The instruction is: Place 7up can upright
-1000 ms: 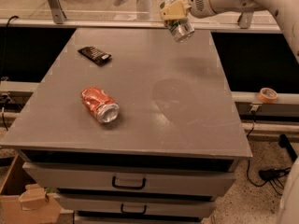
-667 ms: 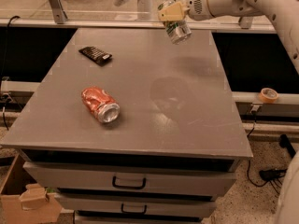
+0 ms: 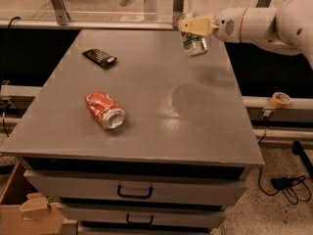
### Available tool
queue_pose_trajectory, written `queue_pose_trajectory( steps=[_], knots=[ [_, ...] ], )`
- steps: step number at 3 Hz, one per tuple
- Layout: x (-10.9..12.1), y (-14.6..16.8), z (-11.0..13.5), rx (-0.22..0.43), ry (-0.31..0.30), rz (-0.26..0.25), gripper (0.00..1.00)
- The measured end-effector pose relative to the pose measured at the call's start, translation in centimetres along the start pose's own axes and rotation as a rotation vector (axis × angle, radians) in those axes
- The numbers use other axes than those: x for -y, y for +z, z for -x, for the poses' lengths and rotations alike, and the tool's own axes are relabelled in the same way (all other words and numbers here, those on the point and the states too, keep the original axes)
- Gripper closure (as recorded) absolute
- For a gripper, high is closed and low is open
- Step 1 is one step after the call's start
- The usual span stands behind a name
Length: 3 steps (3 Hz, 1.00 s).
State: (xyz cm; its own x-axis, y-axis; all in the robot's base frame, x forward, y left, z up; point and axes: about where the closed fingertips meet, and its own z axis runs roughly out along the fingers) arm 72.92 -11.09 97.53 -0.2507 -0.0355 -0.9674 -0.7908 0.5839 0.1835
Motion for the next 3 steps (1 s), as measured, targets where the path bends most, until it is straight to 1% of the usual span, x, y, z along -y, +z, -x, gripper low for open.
queue_pose_trajectory(
  steps=[1, 2, 3],
  knots=[
    [-0.68, -2.27, -0.44, 0.118, -0.007, 0.094, 1.00],
    [-1.30, -1.84, -0.08, 0.129, -0.034, 0.107, 1.00],
    [-1.67, -1.50, 0.22, 0.142, -0.030, 0.122, 1.00]
  ],
)
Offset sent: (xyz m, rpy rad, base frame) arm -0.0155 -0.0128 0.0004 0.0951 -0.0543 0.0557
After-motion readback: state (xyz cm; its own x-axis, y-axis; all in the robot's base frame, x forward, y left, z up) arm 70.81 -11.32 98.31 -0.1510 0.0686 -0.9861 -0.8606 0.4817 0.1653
